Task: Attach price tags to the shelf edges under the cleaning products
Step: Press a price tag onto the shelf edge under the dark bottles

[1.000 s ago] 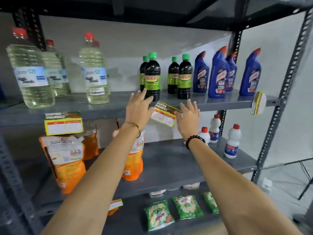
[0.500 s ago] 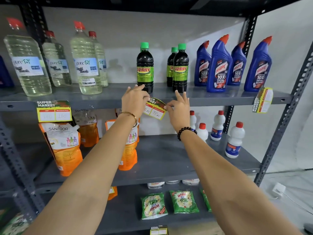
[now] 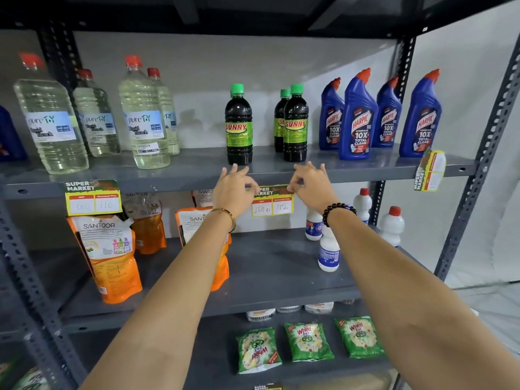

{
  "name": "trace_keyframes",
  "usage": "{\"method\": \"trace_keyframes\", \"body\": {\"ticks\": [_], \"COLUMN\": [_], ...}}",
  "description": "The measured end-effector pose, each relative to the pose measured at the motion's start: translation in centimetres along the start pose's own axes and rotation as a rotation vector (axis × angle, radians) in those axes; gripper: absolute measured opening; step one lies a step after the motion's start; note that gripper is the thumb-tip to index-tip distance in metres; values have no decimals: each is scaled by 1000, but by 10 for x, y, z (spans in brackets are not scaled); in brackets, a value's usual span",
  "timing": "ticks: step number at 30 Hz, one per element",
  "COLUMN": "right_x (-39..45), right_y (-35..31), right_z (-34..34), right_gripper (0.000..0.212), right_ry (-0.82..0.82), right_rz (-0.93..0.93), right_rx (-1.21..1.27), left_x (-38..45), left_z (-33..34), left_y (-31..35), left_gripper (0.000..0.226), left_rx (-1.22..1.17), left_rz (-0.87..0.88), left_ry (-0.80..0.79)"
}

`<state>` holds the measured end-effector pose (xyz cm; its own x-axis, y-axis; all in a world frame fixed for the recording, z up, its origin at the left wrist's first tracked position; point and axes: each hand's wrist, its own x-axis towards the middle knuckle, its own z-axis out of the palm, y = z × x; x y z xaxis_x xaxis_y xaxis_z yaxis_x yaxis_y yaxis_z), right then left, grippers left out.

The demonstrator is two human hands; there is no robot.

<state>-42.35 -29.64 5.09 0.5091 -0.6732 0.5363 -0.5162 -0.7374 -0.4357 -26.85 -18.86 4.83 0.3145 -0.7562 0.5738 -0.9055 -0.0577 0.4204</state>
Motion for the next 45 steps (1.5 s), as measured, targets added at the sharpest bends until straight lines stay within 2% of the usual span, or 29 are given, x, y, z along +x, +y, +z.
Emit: {"method": "trace_keyframes", "body": {"ticks": [6, 14, 23, 31, 34, 37, 40, 45], "right_x": [4, 13, 15, 17, 17, 19, 20, 22], "right_y": [3, 2, -3, -1, 0, 0, -3, -4], "right_z": [-7, -10, -4, 2, 2, 3, 9, 12], "right_gripper": [12, 12, 13, 15, 26, 37, 30, 19], "right_ry": [57, 75, 167, 219, 203, 145, 128, 167], "right_rz": [-46, -3, 30, 88, 68, 35, 23, 33], "right_rx": [17, 60, 40, 64, 77, 37, -46, -32], "left_x": [2, 4, 12, 14, 14, 16, 18, 20], "left_z": [13, 16, 17, 20, 19, 20, 21, 23], "left_y": [4, 22, 26, 25, 24, 23, 23, 26], "left_gripper": [16, 15, 13, 9, 17, 24, 33, 27], "left_rx": [-50, -97, -29, 3, -14, 34, 99, 113], "left_rz": [-70, -186, -245, -227, -208, -198, -196, -199], "left_ry": [112, 296, 319, 322, 337, 261, 200, 246]}}
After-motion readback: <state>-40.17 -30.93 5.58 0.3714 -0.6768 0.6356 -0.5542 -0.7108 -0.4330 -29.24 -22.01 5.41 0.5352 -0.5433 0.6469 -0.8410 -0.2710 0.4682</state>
